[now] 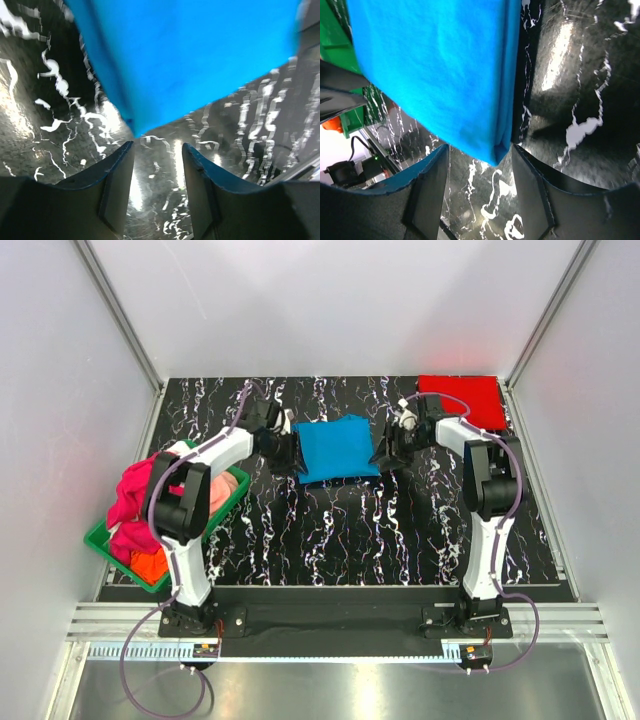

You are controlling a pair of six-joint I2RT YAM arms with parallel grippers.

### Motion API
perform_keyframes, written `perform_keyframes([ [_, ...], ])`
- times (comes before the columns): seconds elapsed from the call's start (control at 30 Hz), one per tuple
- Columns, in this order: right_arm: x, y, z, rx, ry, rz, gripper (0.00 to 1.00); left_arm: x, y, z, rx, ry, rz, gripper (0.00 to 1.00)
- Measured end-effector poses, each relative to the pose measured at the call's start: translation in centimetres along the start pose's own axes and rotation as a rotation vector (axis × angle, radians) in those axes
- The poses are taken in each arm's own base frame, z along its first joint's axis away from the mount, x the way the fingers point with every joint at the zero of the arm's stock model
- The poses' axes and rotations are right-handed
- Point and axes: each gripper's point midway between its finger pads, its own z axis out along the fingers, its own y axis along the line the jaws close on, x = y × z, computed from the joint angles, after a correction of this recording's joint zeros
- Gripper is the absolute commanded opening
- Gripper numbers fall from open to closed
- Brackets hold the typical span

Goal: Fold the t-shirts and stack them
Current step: Fold the tshirt

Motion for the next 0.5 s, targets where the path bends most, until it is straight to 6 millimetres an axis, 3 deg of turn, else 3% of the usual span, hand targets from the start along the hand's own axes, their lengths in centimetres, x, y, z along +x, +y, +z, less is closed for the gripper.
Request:
perform_keyframes([
  [0.13, 0.8, -0.3, 1.3, -0.011, 0.034, 0.004, 0.58, 0.6, 1.6, 2.3, -0.018, 0.034, -0.024, 0.49],
  [0.2, 1.3, 0.0, 1.9, -0.032, 0.055, 0.01, 0.5, 0.7, 2.1, 3.2, -0.019, 0.042, -0.031, 0.49],
  [0.23, 1.4, 0.0, 2.0, -0.03, 0.057, 0.007, 0.44, 0.7, 2.3, 3.6, -0.017, 0.045, -0.037, 0.38],
  [0.27, 1.4, 0.1, 2.1, -0.028, 0.058, 0.003, 0.28, 0.8, 2.4, 3.8, -0.015, 0.048, -0.044, 0.3],
  [0.3, 1.4, 0.0, 2.2, -0.023, 0.056, -0.005, 0.21, 0.9, 2.4, 4.1, -0.008, 0.053, -0.049, 0.21],
  [0.33, 1.5, -0.1, 2.2, -0.02, 0.054, -0.003, 0.14, 0.9, 2.4, 4.2, 0.0, 0.055, -0.053, 0.05],
  [0.4, 1.8, -0.4, 2.2, -0.003, 0.049, 0.005, 0.0, 0.9, 2.2, 4.4, 0.016, 0.056, -0.052, 0.0],
  [0.5, 3.0, -0.7, 1.5, 0.038, 0.046, 0.027, 0.0, 1.1, 2.1, 4.5, 0.03, 0.054, -0.047, 0.0],
])
